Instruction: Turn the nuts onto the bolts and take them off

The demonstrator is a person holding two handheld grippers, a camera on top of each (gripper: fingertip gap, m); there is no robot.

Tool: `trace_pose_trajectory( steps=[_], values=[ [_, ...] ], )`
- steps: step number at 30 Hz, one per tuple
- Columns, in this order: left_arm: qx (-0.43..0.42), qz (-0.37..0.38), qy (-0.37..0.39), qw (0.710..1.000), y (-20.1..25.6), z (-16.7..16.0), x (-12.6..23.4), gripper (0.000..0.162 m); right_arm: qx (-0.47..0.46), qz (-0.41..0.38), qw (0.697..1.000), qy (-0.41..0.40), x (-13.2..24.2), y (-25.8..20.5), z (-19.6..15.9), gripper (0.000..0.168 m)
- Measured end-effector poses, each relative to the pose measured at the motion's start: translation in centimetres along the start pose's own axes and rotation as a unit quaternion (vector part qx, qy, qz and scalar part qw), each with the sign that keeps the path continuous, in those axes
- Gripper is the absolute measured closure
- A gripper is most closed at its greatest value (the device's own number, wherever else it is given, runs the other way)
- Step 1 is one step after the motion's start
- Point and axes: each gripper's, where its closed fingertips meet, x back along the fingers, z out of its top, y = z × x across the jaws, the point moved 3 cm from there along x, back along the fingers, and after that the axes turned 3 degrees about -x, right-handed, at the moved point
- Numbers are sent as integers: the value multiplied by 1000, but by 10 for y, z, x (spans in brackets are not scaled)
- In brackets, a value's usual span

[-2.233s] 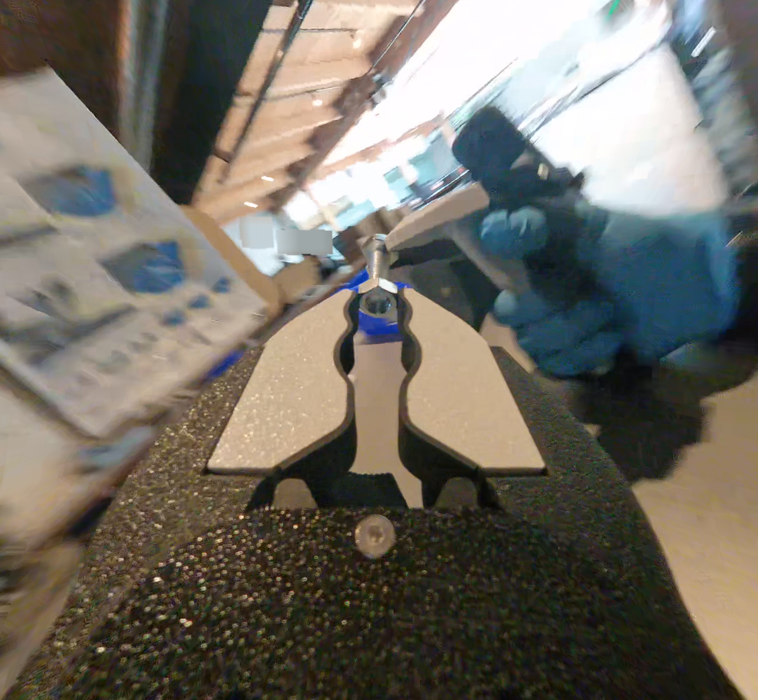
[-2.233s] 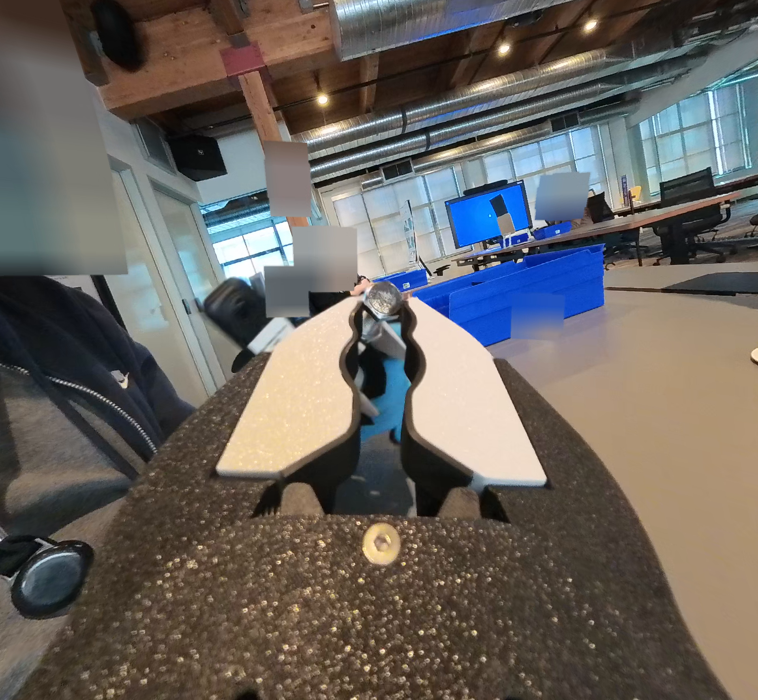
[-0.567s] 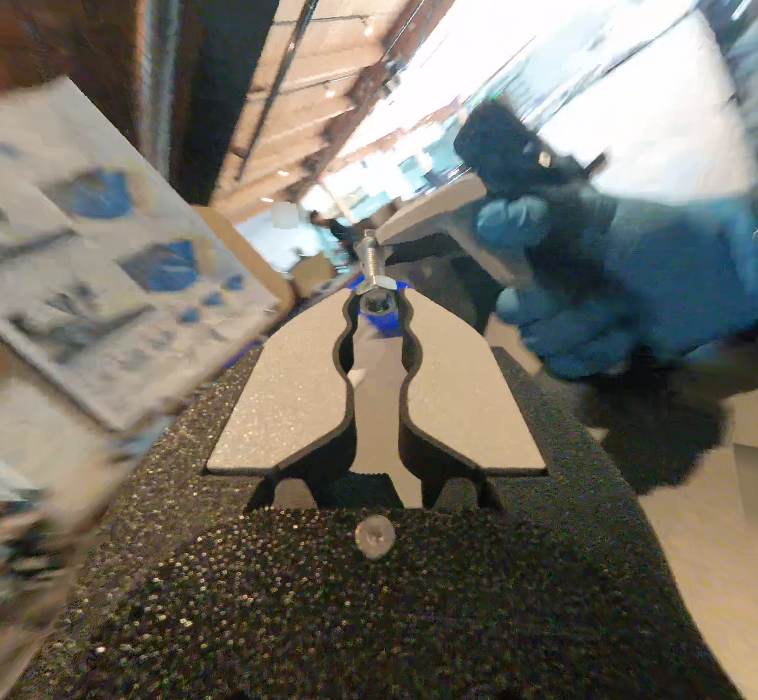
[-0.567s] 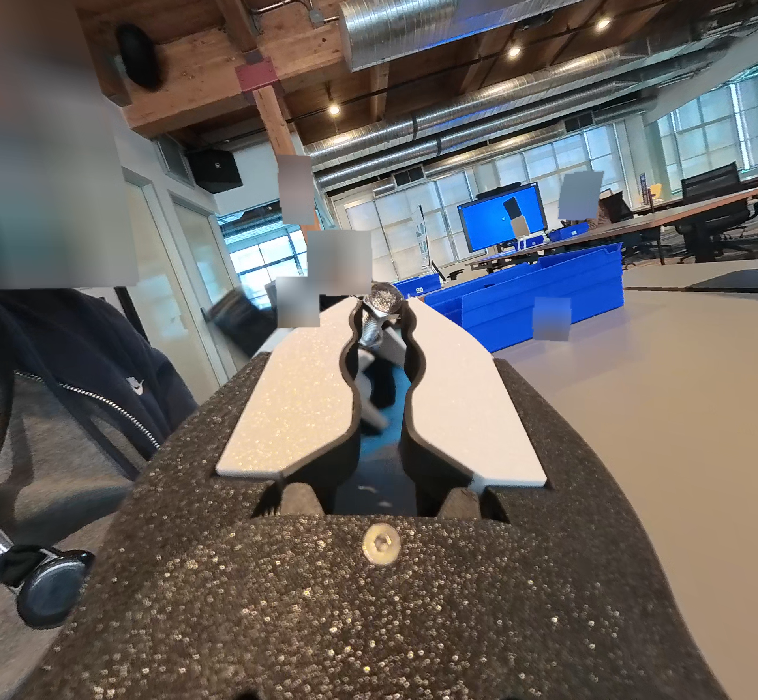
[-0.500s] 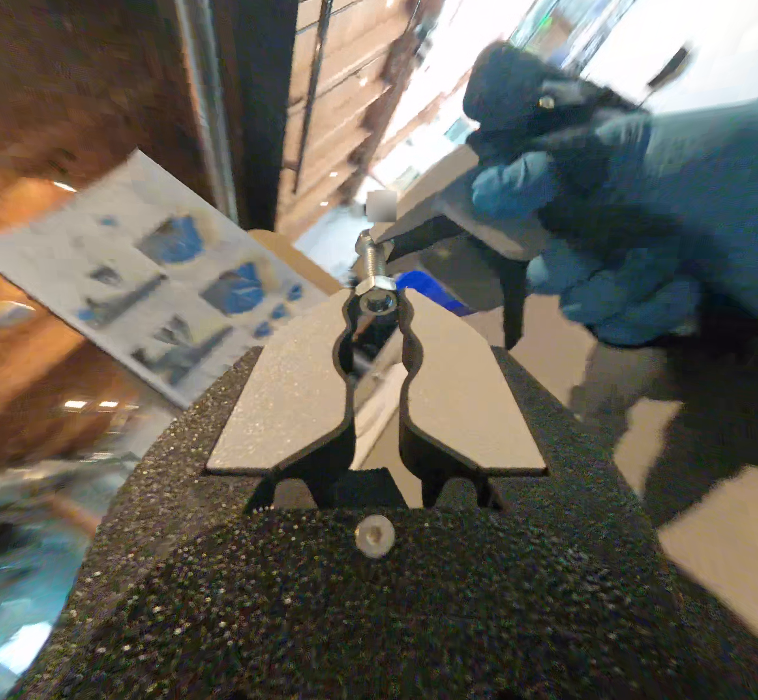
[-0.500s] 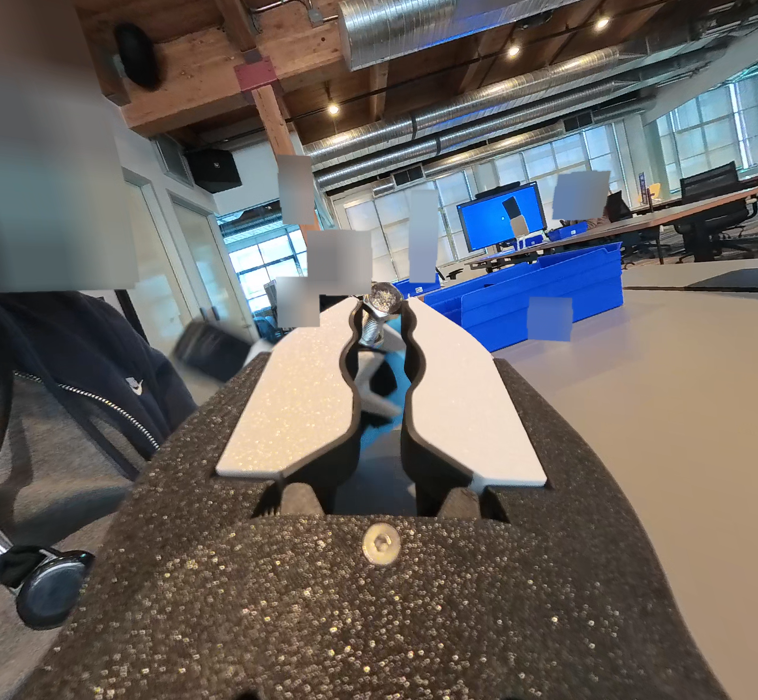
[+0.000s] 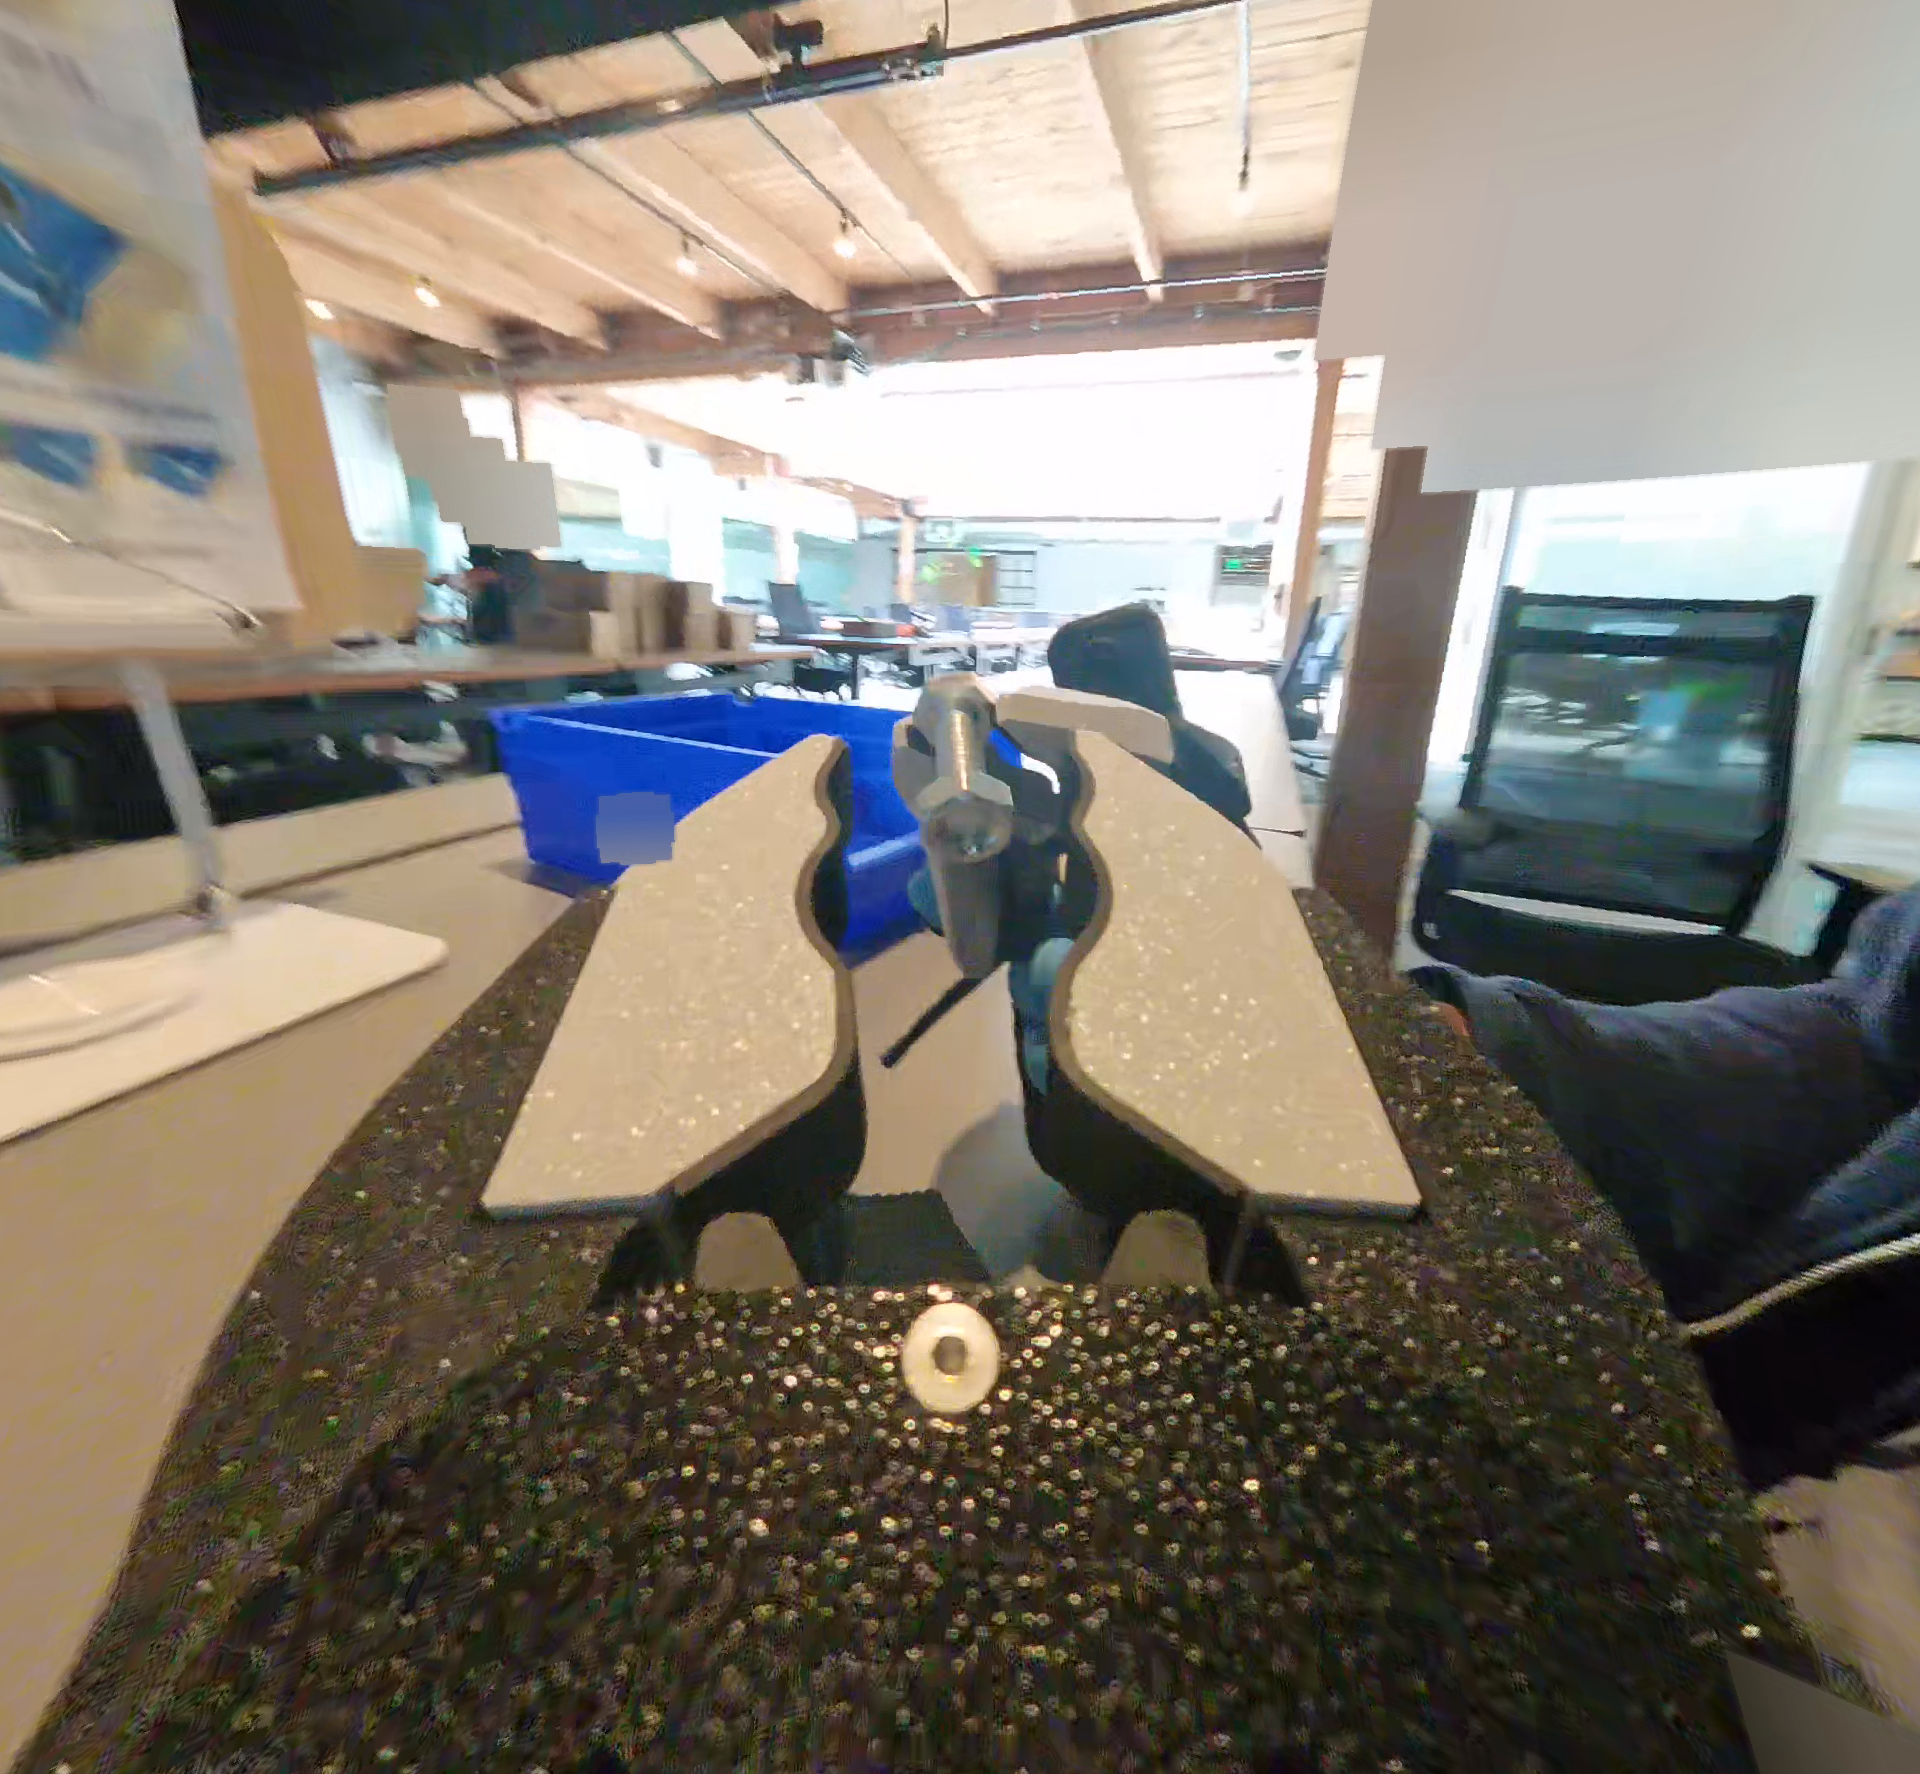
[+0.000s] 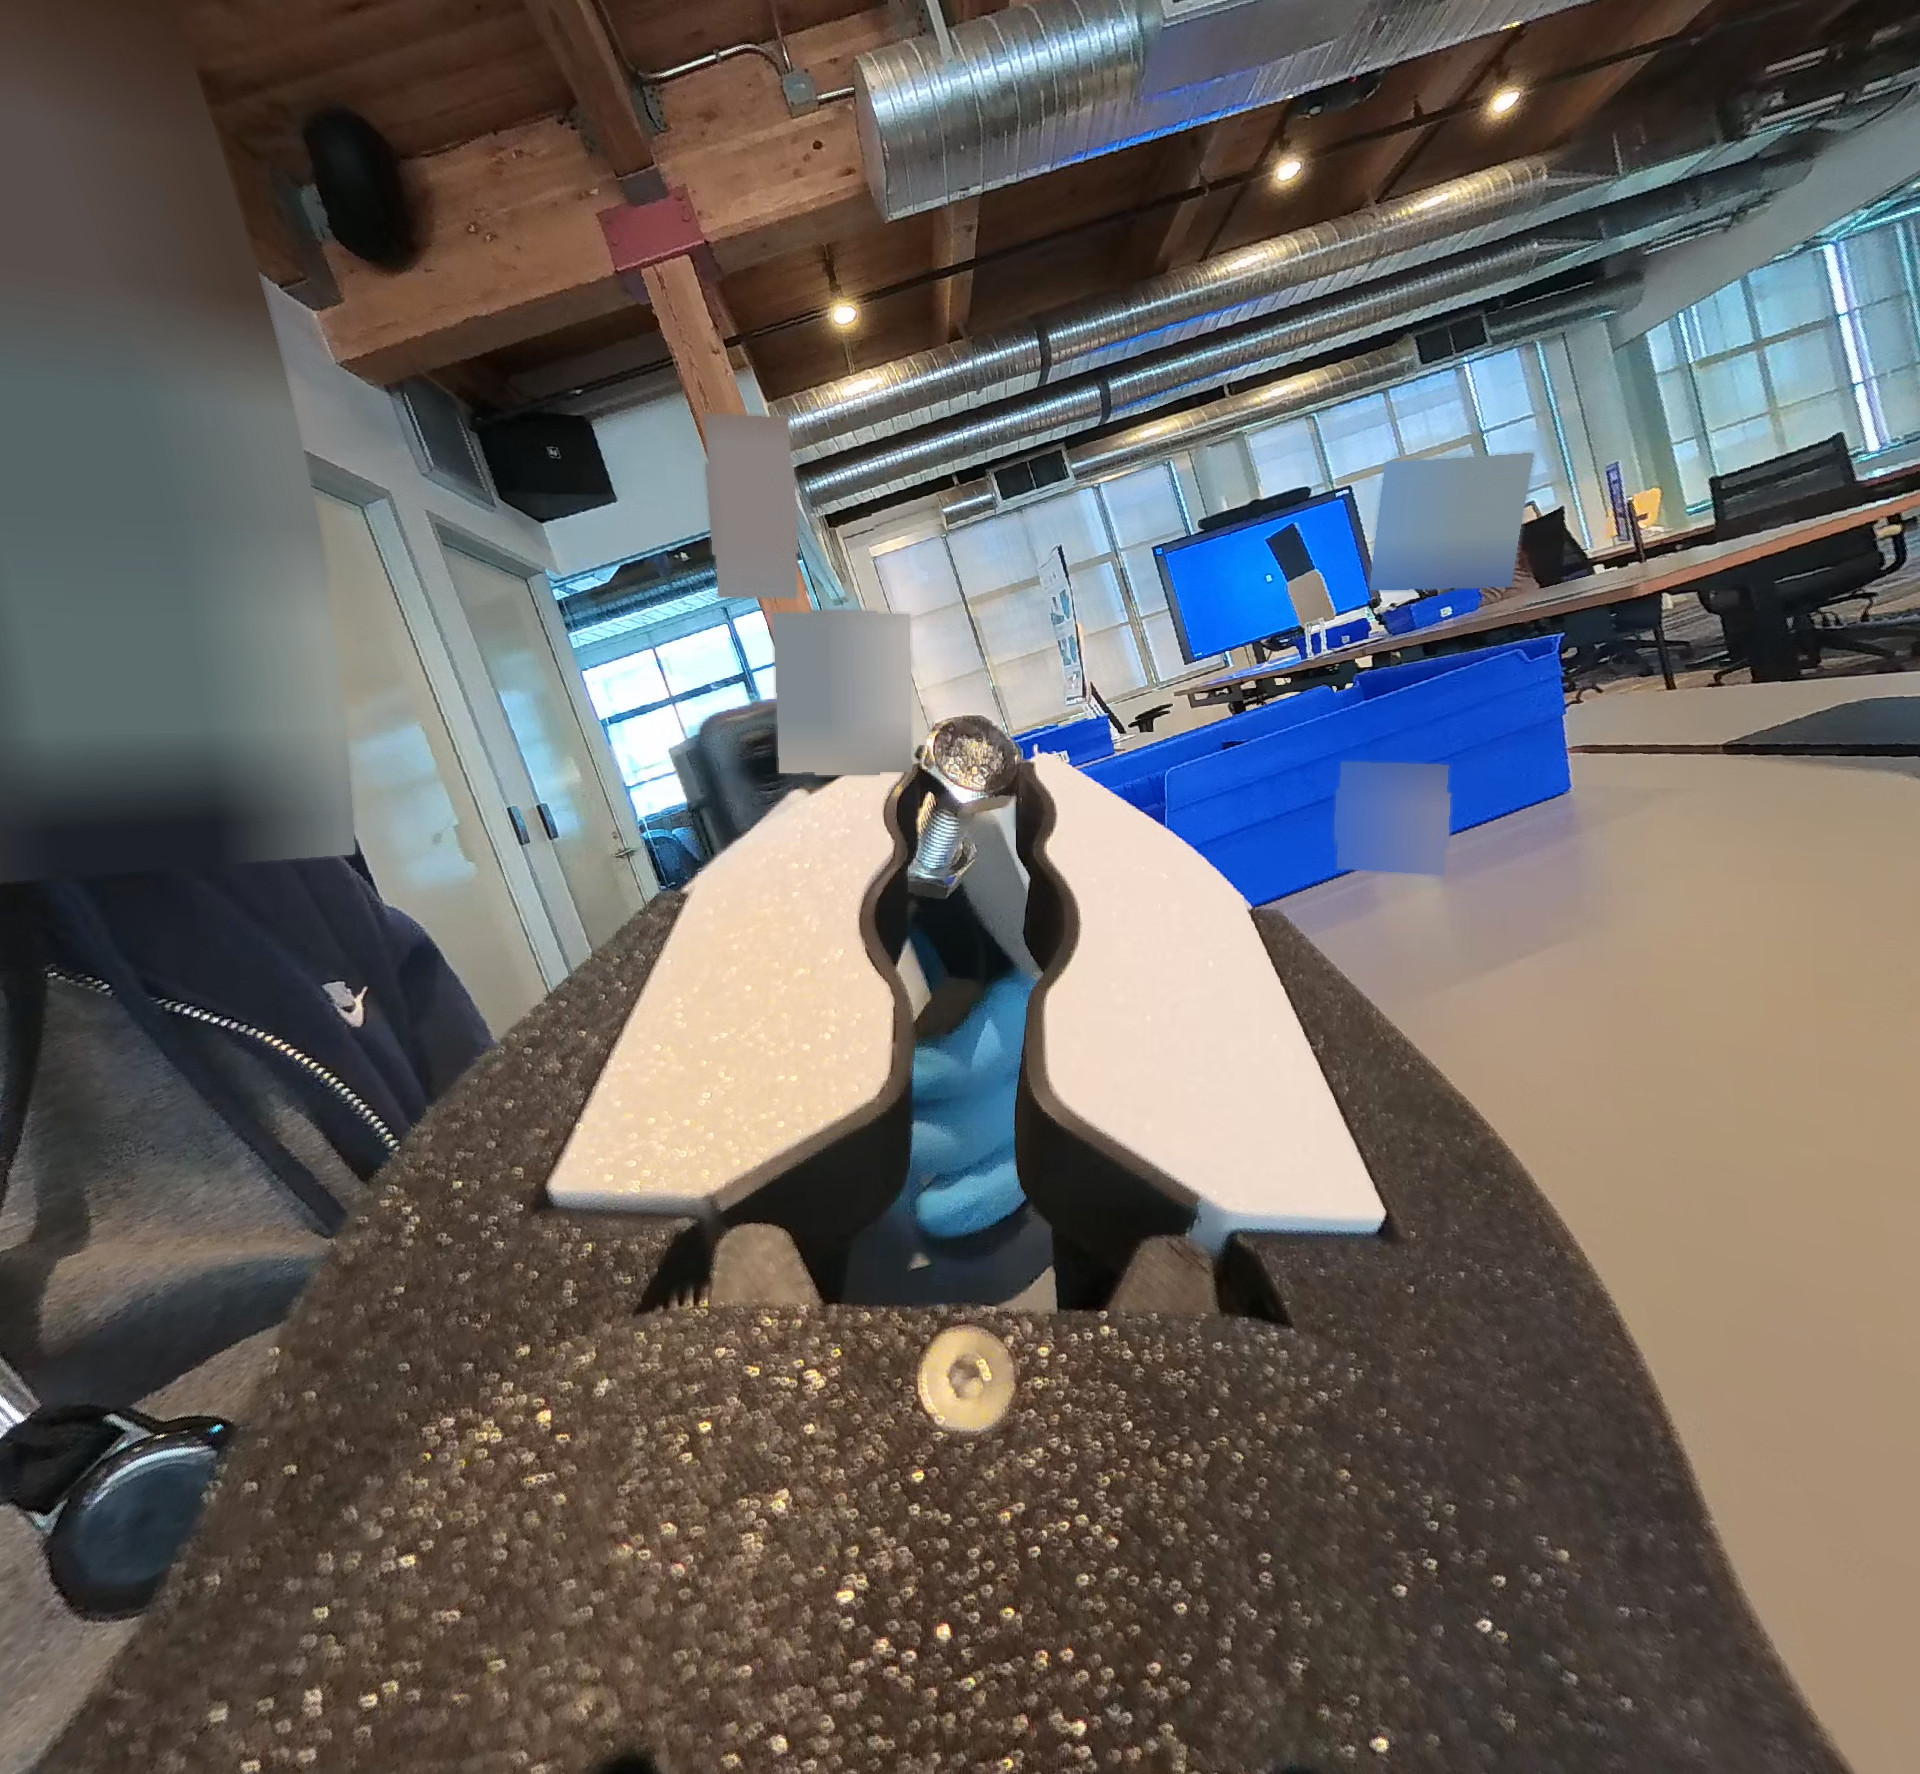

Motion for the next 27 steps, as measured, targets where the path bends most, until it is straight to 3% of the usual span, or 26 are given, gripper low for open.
trace_pose_trajectory(
  steps=[2,4,7,9,11,13,16,20,24,27],
  values=[
    [23,-7,-24,999,0,-8,-3,130,0,1,1000,-1,0,0,0,151],
    [12,-9,-43,999,2,-13,-4,145,1,0,1000,-4,-1,0,-1,151],
    [-112,30,-38,993,2,-11,-3,145,2,-1,1000,-4,-1,0,-1,151],
    [-270,77,-65,958,3,-13,-4,145,1,-4,1000,-5,-1,1,-2,152],
    [-417,123,-85,896,5,-13,-4,144,1,-4,1000,-5,-1,1,-2,151],
    [-472,136,-80,868,11,-11,-5,137,3,-4,1000,-2,0,0,-1,151],
    [-399,104,-36,910,18,-3,-5,126,-2,-5,1000,3,1,1,1,151],
    [-172,65,-13,983,3,-1,-2,127,0,-5,1000,2,0,1,0,151],
    [-11,25,-14,1000,-6,-6,-1,129,-2,-4,1000,4,1,1,1,151],
    [15,-6,-33,999,-1,-13,-4,130,-2,-2,1000,0,0,1,-1,151]
  ],
)
